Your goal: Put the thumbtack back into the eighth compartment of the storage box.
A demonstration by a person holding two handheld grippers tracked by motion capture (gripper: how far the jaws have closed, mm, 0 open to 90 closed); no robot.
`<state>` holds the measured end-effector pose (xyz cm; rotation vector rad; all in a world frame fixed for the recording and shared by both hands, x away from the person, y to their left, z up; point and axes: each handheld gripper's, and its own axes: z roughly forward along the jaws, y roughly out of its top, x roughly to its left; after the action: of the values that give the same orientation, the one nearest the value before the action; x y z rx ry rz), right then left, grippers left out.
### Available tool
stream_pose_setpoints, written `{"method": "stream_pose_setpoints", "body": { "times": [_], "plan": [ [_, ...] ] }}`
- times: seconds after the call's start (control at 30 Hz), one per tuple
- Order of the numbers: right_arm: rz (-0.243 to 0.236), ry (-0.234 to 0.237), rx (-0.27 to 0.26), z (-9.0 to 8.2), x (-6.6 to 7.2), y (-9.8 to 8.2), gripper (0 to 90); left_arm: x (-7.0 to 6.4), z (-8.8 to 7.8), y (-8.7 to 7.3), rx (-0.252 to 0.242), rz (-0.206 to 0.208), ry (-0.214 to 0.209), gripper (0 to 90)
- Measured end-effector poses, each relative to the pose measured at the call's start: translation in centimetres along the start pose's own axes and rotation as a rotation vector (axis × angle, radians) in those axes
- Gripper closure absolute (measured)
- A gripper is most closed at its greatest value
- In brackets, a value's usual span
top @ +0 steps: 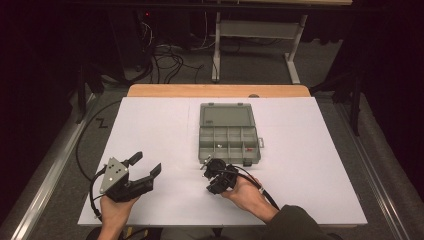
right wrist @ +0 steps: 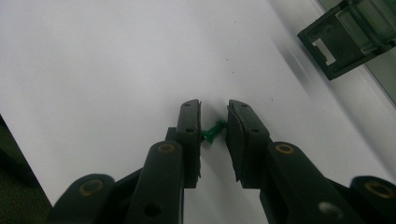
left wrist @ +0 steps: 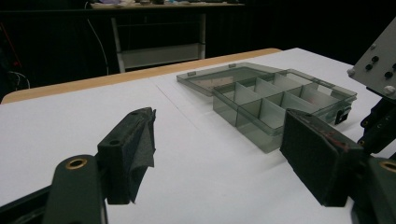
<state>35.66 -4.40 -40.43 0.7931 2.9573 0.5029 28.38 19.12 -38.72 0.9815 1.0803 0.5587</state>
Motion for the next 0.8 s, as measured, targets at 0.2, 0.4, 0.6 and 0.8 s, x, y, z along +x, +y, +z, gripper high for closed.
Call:
{"method": "stream_pose_setpoints", "body": {
  "times": [0.2, 0.4, 0.6, 0.8],
  "plan": [
    [-0.029, -0.029, 0.003, 0.04, 0.37, 0.01, 78.2, -0.05, 0.03, -0.02, -0.002, -0.001, 0.000, 26.5],
    [-0.045, -0.050, 0.006, 0.03, 0.43, 0.04, 83.3, -0.03, 0.00, -0.05, 0.004, 0.005, -0.002, 26.5],
    [-0.043, -0.051, 0.003, 0.00, 0.44, 0.01, 83.9, -0.04, 0.02, -0.05, 0.002, 0.001, -0.002, 26.5],
    [-0.031, -0.053, -0.014, -0.36, 0.08, -0.14, 84.5, 0.00, 0.02, -0.05, 0.004, 0.003, -0.001, 26.6]
  ]
}}
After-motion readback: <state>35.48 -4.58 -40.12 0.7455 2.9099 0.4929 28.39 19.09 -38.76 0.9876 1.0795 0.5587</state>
